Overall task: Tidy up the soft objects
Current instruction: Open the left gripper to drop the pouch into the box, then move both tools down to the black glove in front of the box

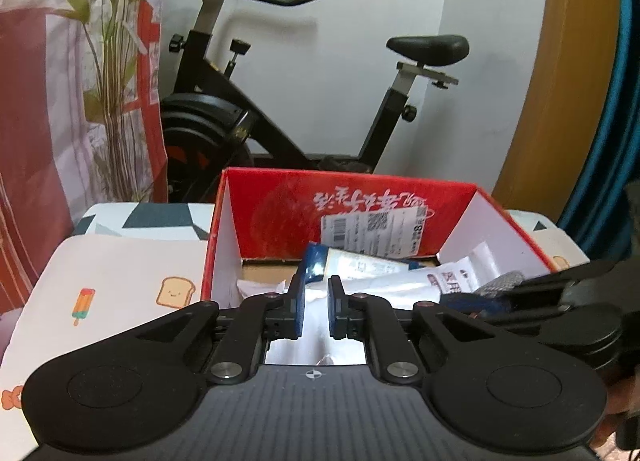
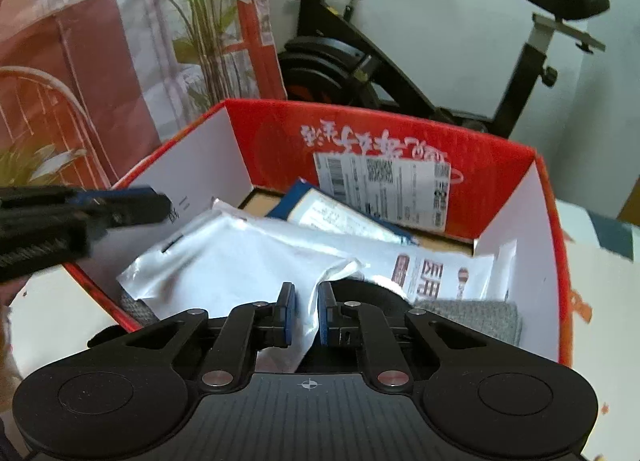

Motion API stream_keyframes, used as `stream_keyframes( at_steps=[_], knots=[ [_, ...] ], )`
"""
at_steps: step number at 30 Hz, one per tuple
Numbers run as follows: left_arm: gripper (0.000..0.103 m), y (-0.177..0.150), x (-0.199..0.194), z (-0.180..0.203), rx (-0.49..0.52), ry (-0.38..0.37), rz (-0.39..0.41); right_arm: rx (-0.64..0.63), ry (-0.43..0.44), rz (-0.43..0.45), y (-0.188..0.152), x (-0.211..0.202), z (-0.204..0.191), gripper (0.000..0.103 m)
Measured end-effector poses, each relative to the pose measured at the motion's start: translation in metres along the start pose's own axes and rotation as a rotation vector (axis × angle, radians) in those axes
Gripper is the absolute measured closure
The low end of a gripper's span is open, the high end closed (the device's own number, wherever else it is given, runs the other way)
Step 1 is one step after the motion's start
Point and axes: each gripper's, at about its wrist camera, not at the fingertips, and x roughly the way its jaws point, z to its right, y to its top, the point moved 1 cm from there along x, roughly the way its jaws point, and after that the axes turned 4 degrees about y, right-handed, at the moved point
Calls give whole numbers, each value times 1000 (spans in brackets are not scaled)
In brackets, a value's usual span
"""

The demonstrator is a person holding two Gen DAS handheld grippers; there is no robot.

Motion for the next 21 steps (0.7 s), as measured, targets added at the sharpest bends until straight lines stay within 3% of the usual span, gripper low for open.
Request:
stream_keyframes(
  at_steps=[5,9,11,14,16,18,21],
  knots=[
    [89,-2,-12,2,12,16,13,-34,-47,29,-4,-6,-9,90],
    [51,-7,-25,2,28,36,32,-124,-106,73,-6,-18,-20,74],
    [42,-9,-33,1,41,48,40,-133,-105,90,-8,-25,-22,67],
    [22,-12,-45,-3,47,45,40,-118,-94,121,-11,-36,-24,47],
    [3,-15,-54,-4,51,59,48,-108,-94,139,-14,-44,-26,29],
    [1,-19,-62,-4,62,75,59,-102,-91,150,-17,-50,-28,19],
    [0,-24,-69,-4,71,87,47,-105,-100,166,-23,-61,-33,13]
  ],
)
